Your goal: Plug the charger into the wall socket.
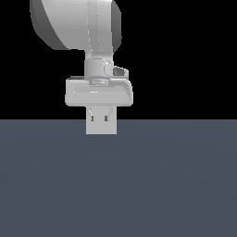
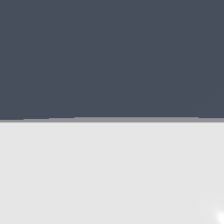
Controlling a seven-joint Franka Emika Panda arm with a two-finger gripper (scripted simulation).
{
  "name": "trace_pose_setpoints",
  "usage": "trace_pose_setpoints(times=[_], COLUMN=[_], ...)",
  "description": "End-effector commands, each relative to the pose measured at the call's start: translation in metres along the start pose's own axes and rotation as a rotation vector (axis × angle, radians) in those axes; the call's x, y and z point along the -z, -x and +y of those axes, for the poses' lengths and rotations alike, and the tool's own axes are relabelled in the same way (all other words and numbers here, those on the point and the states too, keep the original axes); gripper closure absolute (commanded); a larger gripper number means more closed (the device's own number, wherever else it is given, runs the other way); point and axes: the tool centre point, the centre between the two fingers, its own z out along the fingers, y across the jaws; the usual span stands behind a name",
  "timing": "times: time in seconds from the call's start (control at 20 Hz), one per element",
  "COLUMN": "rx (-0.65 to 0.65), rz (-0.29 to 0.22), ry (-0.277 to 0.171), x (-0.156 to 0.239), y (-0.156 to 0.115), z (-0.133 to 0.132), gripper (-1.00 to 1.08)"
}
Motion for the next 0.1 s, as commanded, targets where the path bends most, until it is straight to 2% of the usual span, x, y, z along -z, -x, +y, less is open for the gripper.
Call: trace_pose_setpoints(times=[0.0,0.05], rx=[0.000,0.000], rz=[0.000,0.000], ry=[0.000,0.000], x=[0.0001,0.0001], y=[-0.0024,-0.0026], z=[-0.0002,-0.0002], gripper=[1.08,1.08])
